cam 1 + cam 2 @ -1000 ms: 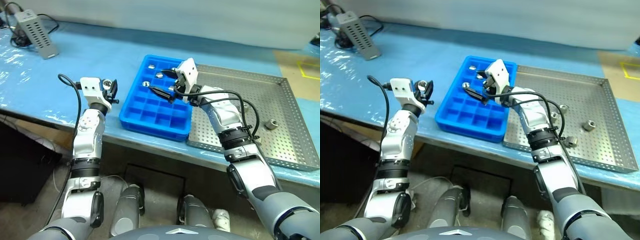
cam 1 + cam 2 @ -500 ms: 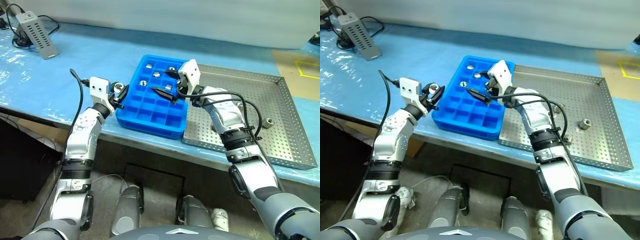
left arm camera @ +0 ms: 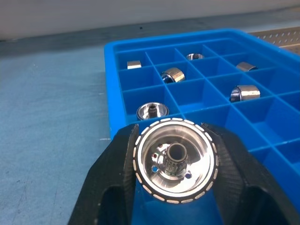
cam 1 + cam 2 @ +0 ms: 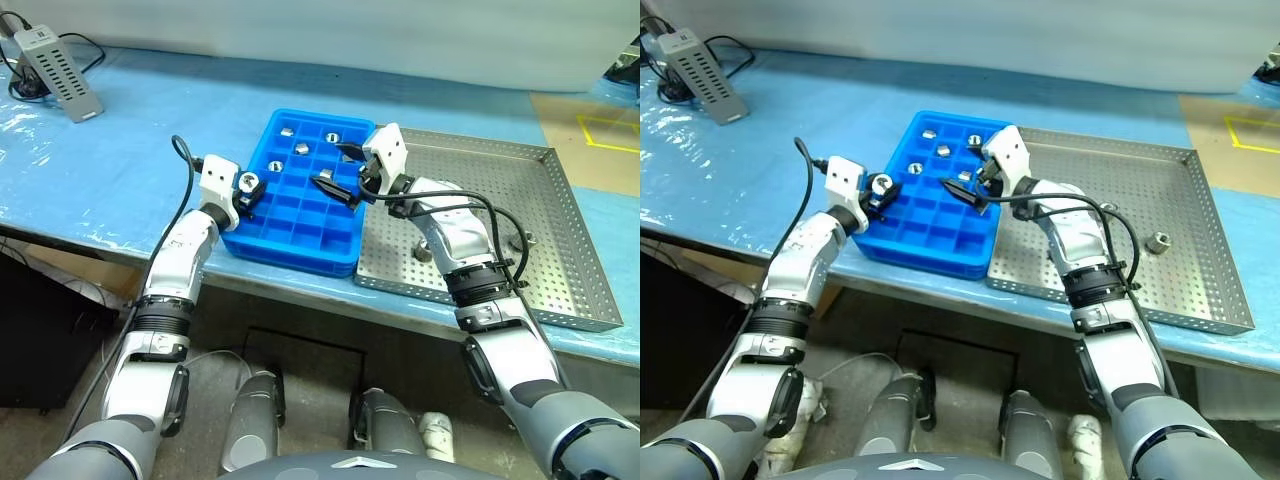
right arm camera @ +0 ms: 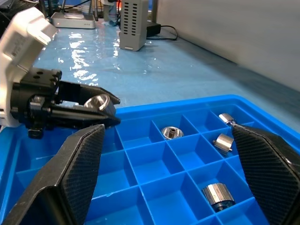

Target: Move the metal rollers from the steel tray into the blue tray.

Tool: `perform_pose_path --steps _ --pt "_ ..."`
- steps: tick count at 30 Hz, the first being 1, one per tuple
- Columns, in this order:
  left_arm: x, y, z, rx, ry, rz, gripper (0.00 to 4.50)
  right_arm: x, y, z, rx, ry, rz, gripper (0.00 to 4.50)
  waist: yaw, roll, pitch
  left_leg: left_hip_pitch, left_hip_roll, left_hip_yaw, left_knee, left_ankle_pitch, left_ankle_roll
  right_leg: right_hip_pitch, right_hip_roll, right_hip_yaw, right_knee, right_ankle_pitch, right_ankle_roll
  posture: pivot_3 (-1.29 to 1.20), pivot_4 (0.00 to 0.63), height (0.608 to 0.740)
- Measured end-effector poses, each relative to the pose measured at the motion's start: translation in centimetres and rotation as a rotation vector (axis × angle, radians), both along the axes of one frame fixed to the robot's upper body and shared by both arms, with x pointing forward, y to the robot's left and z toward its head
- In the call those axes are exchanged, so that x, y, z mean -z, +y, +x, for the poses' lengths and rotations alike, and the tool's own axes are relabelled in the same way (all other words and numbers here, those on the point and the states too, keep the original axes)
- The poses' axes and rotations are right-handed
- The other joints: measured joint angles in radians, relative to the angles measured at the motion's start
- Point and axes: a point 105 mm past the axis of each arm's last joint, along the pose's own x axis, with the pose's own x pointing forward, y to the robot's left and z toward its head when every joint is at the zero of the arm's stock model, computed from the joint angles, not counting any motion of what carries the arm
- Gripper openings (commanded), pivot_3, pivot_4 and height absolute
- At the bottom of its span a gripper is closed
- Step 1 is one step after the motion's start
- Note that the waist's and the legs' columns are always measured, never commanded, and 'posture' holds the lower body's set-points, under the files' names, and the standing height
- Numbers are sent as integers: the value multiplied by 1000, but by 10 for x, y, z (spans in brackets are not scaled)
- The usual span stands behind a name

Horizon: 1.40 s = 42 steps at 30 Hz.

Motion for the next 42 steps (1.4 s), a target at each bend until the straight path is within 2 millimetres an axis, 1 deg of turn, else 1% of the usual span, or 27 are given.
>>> perform_pose_path --steps 1,5,7,9,10,11,12,13,15,16,17,19,21,23,25,30,33,37,42 --pt "0 0 1 -1 4 0 3673 -1 -3 0 11 -4 -1 4500 0 0 0 1 0 0 0 0 0 1 0 0 0 0 0 -117 150 740" --pt "0 2 5 -3 16 3 3673 -1 -20 1 76 -4 1 4500 -4 0 0 3 1 2 0 0 -1 2 2 3 0 1 -1 -169 150 740" --pt "-1 -1 6 23 18 -5 3673 -3 -32 2 116 -4 15 4500 -4 0 0 3 2 2 0 1 -1 1 2 3 0 1 -1 -198 150 740" --pt "-12 -15 6 102 -10 -38 3673 -8 -47 0 165 -6 42 4500 -3 0 0 3 2 3 0 1 -1 1 2 4 0 1 -1 -235 150 740" --pt "-19 -22 5 136 -29 -49 3673 -11 -50 -1 178 -10 50 4500 -4 0 0 3 2 3 1 0 0 1 2 4 0 1 -1 -272 150 740" --pt "-26 -32 5 184 -50 -58 3673 -14 -56 -3 194 -14 61 4500 -6 0 0 3 2 4 1 0 0 1 2 4 -1 1 -2 -289 150 740" --pt "-35 -48 4 257 -70 -71 3673 -15 -66 -8 218 -17 67 4500 -3 0 0 3 2 4 1 0 0 2 2 4 -1 1 -2 -323 150 740" --pt "-42 -59 2 314 -88 -72 3673 -16 -73 -11 239 -13 72 4500 -4 0 0 3 2 5 1 0 1 2 2 5 -1 1 -2 -357 150 740" --pt "-51 -78 -1 410 -111 -69 3673 -15 -89 -19 281 -6 68 4500 -16 0 0 5 2 9 2 0 6 3 2 8 -2 1 -2 -391 150 740" --pt "-51 -89 -2 466 -108 -68 3673 -12 -103 -26 319 -3 48 4500 -23 0 0 5 2 11 2 -1 7 3 2 10 -2 1 -2 -421 150 740" --pt "-50 -94 -3 494 -103 -65 3673 -11 -111 -29 344 2 40 4500 -31 0 0 6 2 13 2 -2 8 3 2 11 -3 1 -2 -435 150 740" --pt "-44 -112 -6 582 -72 -65 3673 -8 -138 -40 429 14 23 4500 -49 1 0 8 2 20 3 -4 11 1 2 16 -3 1 -1 -478 150 740" --pt "-36 -127 -10 656 -43 -55 3673 -10 -156 -49 494 12 18 4500 -72 1 0 9 2 24 3 -5 13 1 2 20 -3 1 -1 -518 150 740" --pt "-31 -142 -14 714 -24 -47 3673 -13 -171 -58 551 1 6 4500 -92 1 0 10 2 25 3 -5 14 1 2 21 -3 1 -1 -552 150 740" --pt "-26 -152 -15 746 -9 -18 3673 -13 -182 -67 599 -6 -16 4500 -113 1 0 11 3 26 3 -6 14 1 2 22 -3 1 -1 -584 150 740" --pt "-13 -162 -14 767 27 43 3673 -9 -200 -84 687 3 -35 4500 -158 1 -1 11 3 26 4 -6 15 2 2 22 -4 1 -1 -661 150 740" --pt "-4 -169 -15 782 57 102 3673 -7 -204 -94 719 1 -51 4500 -180 2 -1 11 3 26 5 -8 18 3 2 22 -7 1 -1 -684 150 740" --pt "10 -168 -15 779 112 133 3673 -3 -206 -101 739 16 -55 4500 -209 2 -1 9 2 27 7 -10 21 4 2 21 -11 1 -1 -706 150 740" --pt "16 -174 -15 783 146 169 3673 -3 -209 -107 763 15 -52 4500 -240 2 -1 7 2 27 9 -13 26 8 2 19 -19 2 -1 -720 150 740"
